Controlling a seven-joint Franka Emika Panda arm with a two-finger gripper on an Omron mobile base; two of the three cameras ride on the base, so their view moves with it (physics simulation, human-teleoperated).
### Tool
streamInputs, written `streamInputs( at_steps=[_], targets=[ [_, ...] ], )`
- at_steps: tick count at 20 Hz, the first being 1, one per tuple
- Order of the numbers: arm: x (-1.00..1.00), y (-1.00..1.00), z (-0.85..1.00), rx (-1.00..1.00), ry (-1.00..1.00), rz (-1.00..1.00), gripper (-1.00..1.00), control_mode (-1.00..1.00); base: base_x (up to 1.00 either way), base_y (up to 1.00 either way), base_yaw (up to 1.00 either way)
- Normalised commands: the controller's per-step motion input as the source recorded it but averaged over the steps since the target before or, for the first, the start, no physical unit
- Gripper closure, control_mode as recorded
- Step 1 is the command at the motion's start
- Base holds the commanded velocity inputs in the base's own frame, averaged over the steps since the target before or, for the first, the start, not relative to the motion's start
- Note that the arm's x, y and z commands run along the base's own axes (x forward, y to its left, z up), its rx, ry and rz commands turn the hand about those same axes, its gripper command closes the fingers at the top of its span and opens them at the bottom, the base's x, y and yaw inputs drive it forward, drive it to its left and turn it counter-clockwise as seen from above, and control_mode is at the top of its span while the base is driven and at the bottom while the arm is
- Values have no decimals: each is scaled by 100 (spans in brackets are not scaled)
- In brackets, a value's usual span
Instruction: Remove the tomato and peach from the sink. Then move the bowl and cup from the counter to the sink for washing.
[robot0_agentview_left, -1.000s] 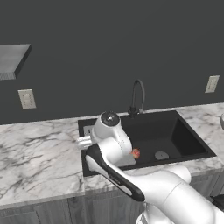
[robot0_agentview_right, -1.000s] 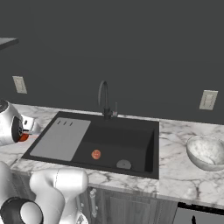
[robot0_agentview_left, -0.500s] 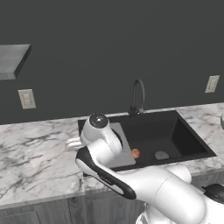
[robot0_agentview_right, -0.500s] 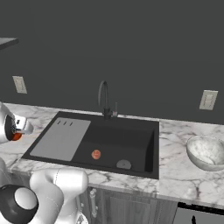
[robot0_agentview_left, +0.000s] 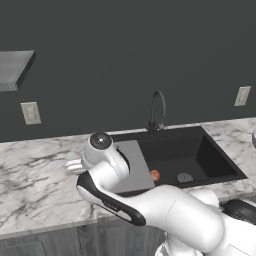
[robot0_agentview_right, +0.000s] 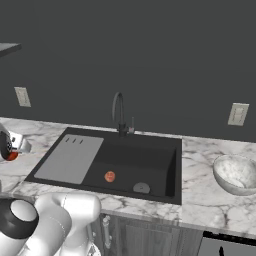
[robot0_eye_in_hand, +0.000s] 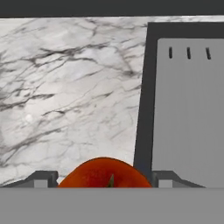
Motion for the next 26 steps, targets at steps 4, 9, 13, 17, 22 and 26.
streamInputs(
  at_steps=[4,9,13,17,22,26],
  targets=[
    [0,25,-12,5,0,0,100,-100,0,0,0],
    [0,21,-16,7,0,0,100,-100,0,0,0],
    [3,20,-19,4,1,0,100,-100,0,0,0],
    [4,15,-22,0,4,0,100,-100,0,0,0],
    [5,13,-20,0,7,0,100,-100,0,0,0],
    [9,12,-20,0,10,0,100,-100,0,0,0]
  ],
)
